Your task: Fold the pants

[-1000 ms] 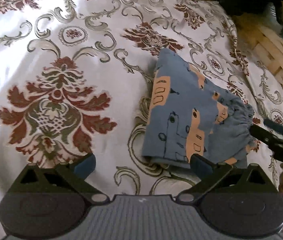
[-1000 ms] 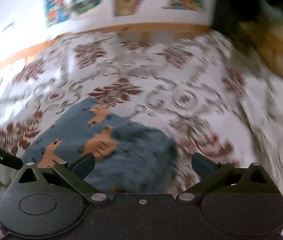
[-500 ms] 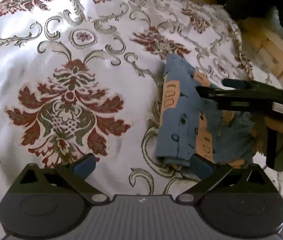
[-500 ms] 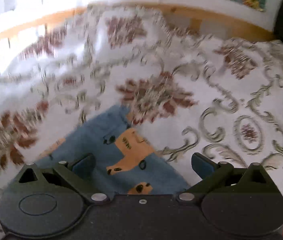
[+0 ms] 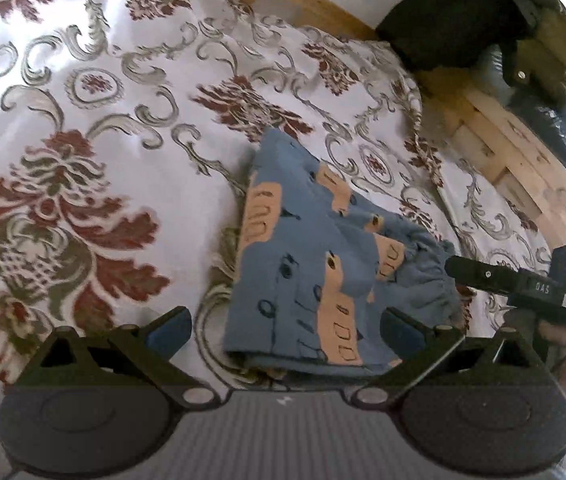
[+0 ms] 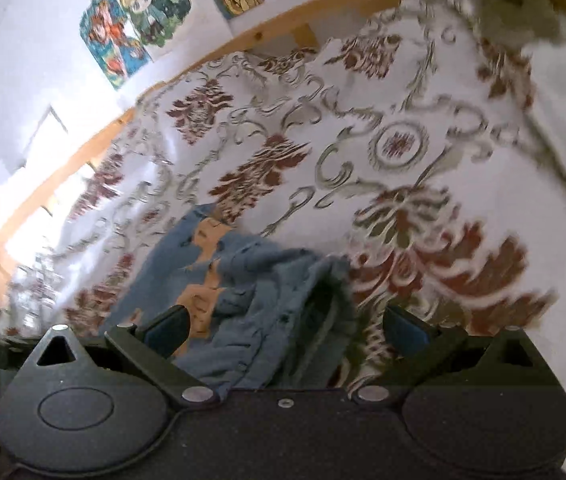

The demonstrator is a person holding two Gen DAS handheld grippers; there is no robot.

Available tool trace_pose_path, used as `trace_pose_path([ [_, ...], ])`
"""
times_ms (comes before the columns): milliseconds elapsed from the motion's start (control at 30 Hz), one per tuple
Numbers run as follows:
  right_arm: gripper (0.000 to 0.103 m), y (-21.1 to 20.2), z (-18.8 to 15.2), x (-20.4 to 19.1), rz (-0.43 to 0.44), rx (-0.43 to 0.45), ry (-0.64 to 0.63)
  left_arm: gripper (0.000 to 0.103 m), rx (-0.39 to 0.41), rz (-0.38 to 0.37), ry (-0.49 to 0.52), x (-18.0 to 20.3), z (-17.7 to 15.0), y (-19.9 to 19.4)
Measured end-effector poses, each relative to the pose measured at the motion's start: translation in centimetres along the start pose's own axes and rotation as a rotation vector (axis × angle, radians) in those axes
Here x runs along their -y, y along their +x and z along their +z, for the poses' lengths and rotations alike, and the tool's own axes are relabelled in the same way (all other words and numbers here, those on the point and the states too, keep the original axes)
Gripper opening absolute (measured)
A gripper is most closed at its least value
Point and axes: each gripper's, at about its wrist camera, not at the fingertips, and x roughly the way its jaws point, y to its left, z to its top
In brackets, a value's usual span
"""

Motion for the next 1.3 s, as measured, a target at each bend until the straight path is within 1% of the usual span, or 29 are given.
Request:
trace_pose_path([
  [100,0.102,0.5,0.2,0.9,0.027,0.004,0.053,0.102,0.001,0.001,-0.005,-0.3,-0.2,0.5],
  [167,0.102,0.5,0.4,1.5,0.05,0.018,0.102,0.102,0.01,-0.02,-0.025,-0.7,-0.3,0.6],
  [200,0.102,0.6,0.4,1.7,0.057,0.024,0.122,0.101,0.015,-0.028,-0.037,-0.9,-0.3,0.6],
  [267,0.102,0.7,0.5,2.2,0.05,0.044,0.173,0.092,0.023,-0.03,-0.058,-1.2,-0.2,0.5],
  [333,0.101,0.7,0.2,2.0,0.033,0.07,0.194,0.068,0.017,0.005,-0.064,-1.4,-0.1,0.6],
  [367,0.099,0.8,0.0,1.7,0.024,0.074,0.2,0.062,0.01,0.023,-0.059,-1.5,0.0,0.7],
  [400,0.095,1.0,-0.2,1.4,0.022,0.073,0.207,0.054,0.004,0.034,-0.055,-1.5,0.0,0.7],
  [433,0.091,1.2,-0.4,1.2,0.022,0.07,0.213,0.045,-0.003,0.029,-0.059,-1.7,0.0,0.6],
  [467,0.089,1.2,-0.6,1.0,0.025,0.067,0.223,0.039,-0.01,0.008,-0.076,-1.9,0.0,0.5],
  [500,0.087,1.3,-0.8,0.8,0.027,0.064,0.238,0.031,-0.015,-0.009,-0.095,-2.1,0.0,0.4],
  [567,0.085,0.9,-1.3,0.4,0.042,0.065,0.259,0.023,-0.019,-0.014,-0.114,-2.3,-0.1,0.1],
  [600,0.081,0.8,-1.5,0.0,0.044,0.064,0.255,0.02,-0.019,-0.009,-0.109,-2.2,-0.1,-0.1],
  [633,0.075,0.6,-1.7,-0.5,0.031,0.062,0.232,0.018,-0.023,-0.001,-0.101,-2.1,-0.1,-0.4],
  [667,0.071,0.4,-1.9,-1.2,0.003,0.06,0.189,0.018,-0.026,0.005,-0.097,-1.9,-0.1,-0.6],
  [700,0.064,0.3,-2.2,-2.2,-0.038,0.06,0.122,0.017,-0.033,0.011,-0.093,-1.8,-0.1,-0.9],
  [733,0.062,0.3,-2.5,-3.1,-0.063,0.054,0.058,0.017,-0.043,0.019,-0.095,-1.8,-0.1,-1.1],
  [767,0.062,0.4,-2.8,-4.1,-0.082,0.044,-0.01,0.017,-0.051,0.027,-0.099,-1.9,-0.1,-1.3],
  [833,0.063,0.6,-3.2,-5.1,-0.094,0.028,-0.068,0.017,-0.057,0.041,-0.095,-2.0,-0.1,-1.4],
  [867,0.066,0.7,-3.2,-5.0,-0.088,0.024,-0.057,0.017,-0.059,0.042,-0.094,-2.1,0.0,-1.4],
  [900,0.072,0.6,-3.1,-4.7,-0.071,0.025,-0.034,0.018,-0.06,0.038,-0.1,-2.2,0.0,-1.3],
  [933,0.081,0.6,-2.9,-4.3,-0.051,0.029,-0.006,0.018,-0.062,0.032,-0.108,-2.3,0.0,-1.2],
  [1000,0.09,0.6,-2.1,-3.2,-0.038,0.047,0.049,0.02,-0.066,0.03,-0.109,-2.5,0.1,-1.1],
  [1067,0.091,1.0,-1.1,-1.9,-0.02,0.054,0.103,0.024,-0.065,0.033,-0.107,-2.6,0.1,-1.1],
  [1100,0.091,1.3,-0.5,-1.0,-0.01,0.061,0.143,0.027,-0.065,0.04,-0.105,-2.6,0.1,-1.1],
  [1167,0.085,2.1,0.2,0.5,0.008,0.059,0.228,0.029,-0.063,0.05,-0.101,-2.6,0.1,-1.0],
  [1200,0.076,2.5,0.4,1.0,0.014,0.06,0.263,0.029,-0.062,0.051,-0.102,-2.5,0.1,-1.0],
  [1233,0.062,2.9,0.5,1.2,0.005,0.06,0.279,0.029,-0.061,0.054,-0.099,-2.5,0.1,-1.0],
  [1267,0.055,3.1,0.4,1.2,-0.006,0.059,0.286,0.029,-0.06,0.058,-0.094,-2.3,0.1,-1.0],
  [1300,0.041,3.3,0.2,1.2,-0.012,0.059,0.294,0.029,-0.06,0.063,-0.086,-2.2,0.0,-1.0],
])
